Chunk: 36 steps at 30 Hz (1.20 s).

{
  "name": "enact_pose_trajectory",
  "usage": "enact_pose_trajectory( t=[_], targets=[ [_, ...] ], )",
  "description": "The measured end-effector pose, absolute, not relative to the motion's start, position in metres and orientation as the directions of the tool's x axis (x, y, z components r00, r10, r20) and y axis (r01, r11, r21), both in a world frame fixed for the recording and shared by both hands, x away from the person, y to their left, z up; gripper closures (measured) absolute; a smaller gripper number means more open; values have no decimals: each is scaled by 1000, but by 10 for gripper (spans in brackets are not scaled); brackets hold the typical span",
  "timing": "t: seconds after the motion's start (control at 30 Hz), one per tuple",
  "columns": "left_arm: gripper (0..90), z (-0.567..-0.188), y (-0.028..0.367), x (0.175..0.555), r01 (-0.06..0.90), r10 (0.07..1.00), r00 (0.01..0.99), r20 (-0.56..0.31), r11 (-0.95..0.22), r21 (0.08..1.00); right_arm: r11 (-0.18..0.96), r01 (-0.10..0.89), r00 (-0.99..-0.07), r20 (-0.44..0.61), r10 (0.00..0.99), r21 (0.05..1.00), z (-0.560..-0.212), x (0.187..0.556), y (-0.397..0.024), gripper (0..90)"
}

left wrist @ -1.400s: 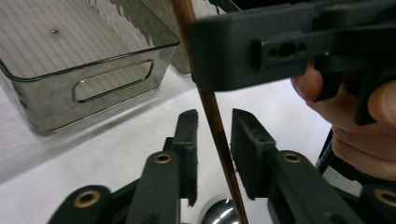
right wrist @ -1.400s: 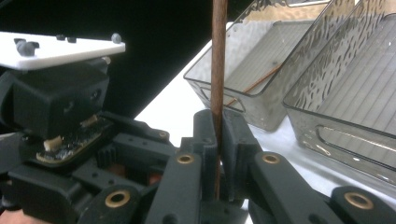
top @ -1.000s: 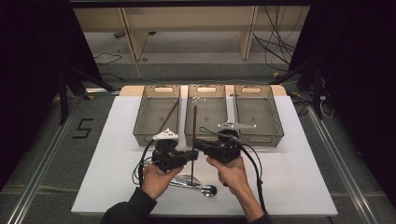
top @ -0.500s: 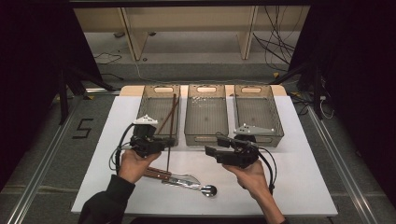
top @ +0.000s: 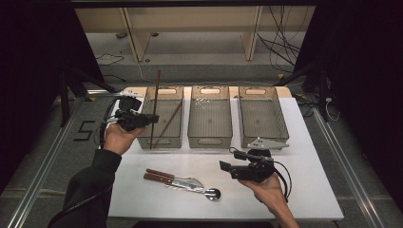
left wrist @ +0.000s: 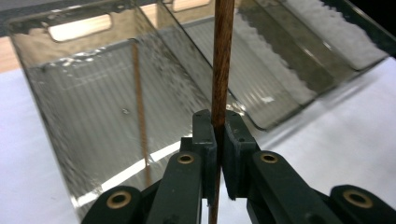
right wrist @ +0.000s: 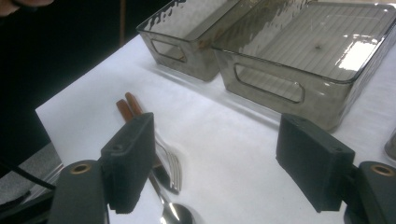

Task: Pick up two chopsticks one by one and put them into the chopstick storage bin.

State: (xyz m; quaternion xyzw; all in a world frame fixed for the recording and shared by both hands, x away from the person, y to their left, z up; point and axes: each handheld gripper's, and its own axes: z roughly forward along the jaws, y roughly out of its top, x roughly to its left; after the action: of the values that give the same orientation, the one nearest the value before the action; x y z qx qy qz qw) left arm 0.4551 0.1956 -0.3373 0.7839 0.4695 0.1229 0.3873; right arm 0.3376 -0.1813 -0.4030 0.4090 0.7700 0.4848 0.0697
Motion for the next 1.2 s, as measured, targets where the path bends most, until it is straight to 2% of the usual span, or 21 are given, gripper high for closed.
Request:
enact_pose_trajectory(
  t=[0.5,0.83,1.2],
  targets=[
    [847,-347,202,510,649,872,488,-35,-336,682,172,511,-661,257,705,842,-412,321,-196,240],
    [846,-367,198,529,679,883,470,1,-362,638,173,506,-662,251,706,845,-416,315,-201,240],
    [844,-380,198,532,704,887,462,-10,-359,613,187,508,-670,250,699,841,-417,314,-198,242]
  ],
)
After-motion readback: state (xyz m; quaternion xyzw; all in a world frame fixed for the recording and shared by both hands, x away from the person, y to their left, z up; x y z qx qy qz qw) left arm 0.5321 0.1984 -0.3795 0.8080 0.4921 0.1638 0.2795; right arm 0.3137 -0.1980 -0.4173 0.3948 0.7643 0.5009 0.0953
